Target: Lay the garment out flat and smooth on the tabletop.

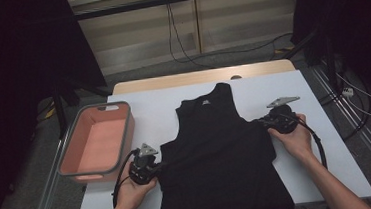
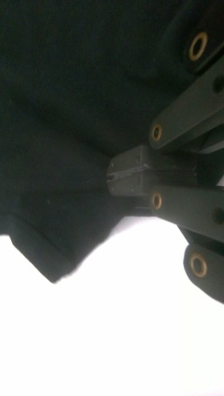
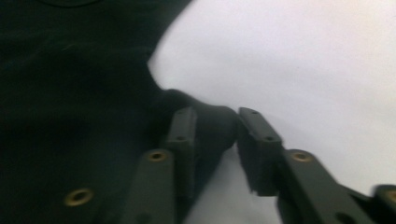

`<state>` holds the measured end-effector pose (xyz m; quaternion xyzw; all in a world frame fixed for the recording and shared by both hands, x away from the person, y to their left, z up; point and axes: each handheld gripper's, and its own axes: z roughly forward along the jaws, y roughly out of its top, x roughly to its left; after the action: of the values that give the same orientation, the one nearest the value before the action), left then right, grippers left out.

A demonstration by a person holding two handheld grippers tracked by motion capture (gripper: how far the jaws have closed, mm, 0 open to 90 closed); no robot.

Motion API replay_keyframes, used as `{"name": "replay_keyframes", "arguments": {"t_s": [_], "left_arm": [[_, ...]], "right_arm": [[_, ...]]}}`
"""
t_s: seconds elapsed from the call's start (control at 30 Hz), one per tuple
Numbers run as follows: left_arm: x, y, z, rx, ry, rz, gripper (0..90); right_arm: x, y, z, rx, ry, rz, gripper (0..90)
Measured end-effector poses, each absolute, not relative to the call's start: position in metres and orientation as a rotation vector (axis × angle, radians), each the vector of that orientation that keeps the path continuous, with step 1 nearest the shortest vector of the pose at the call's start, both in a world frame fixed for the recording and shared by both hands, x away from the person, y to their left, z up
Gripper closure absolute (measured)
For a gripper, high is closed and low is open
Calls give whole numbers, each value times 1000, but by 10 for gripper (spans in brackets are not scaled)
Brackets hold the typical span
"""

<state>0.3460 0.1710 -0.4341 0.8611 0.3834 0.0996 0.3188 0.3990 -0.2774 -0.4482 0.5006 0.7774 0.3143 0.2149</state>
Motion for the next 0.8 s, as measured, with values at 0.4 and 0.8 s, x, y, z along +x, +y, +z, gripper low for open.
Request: {"name": "replay_keyframes", "arguments": {"t_s": [0.4, 0.8], "left_arm": [[327, 170, -424, 2204, 884, 239, 674], [302, 123, -440, 2371, 592, 135, 539]], "right_arm": [[313, -283, -422, 1248, 2275, 1052, 681], [276, -247, -441, 1051, 2584, 1025, 626]]}}
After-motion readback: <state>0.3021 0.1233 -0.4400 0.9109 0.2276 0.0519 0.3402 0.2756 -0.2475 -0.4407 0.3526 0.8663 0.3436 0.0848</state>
